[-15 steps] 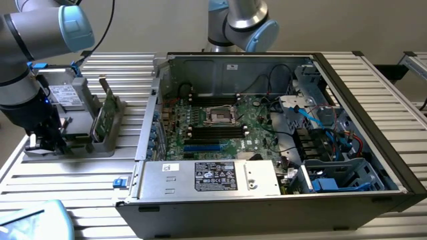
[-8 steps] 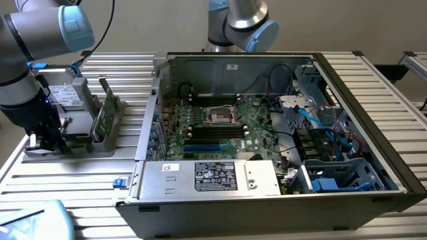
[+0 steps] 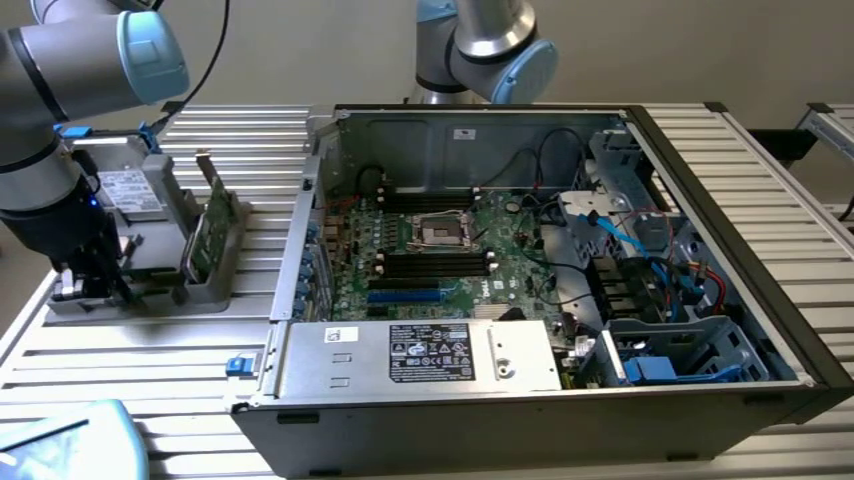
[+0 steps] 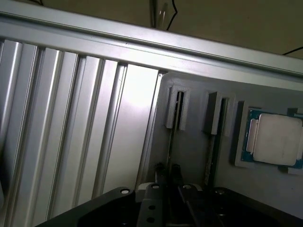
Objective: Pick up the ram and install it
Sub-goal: 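Pick up the ram and move it above insertion slot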
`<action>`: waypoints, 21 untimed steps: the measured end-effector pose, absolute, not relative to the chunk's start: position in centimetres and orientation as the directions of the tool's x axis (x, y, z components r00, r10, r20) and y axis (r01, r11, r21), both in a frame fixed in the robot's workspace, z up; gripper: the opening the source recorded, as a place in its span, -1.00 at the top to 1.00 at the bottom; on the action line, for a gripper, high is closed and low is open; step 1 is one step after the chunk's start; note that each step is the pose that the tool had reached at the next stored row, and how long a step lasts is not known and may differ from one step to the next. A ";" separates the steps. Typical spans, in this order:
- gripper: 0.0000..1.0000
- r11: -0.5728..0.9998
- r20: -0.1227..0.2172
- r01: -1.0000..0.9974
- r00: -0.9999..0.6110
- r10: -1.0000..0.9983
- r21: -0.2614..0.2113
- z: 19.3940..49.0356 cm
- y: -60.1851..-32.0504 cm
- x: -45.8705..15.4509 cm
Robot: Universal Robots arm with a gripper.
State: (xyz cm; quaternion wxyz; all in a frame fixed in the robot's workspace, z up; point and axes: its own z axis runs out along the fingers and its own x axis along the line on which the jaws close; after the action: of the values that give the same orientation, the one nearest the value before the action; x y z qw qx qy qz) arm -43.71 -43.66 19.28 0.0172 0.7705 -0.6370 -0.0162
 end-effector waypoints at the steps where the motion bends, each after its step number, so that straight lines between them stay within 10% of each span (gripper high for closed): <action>1: 0.69 -0.188 -0.003 -0.981 0.188 -0.982 0.047 19.3 -43.7 -43.7; 21: 0.70 -0.185 -0.006 -0.981 0.185 -0.983 0.051 19.7 -43.7 -43.0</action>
State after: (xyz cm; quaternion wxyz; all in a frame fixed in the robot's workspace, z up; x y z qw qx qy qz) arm -43.02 -43.73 19.70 0.0174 0.7697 -0.6379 -0.0186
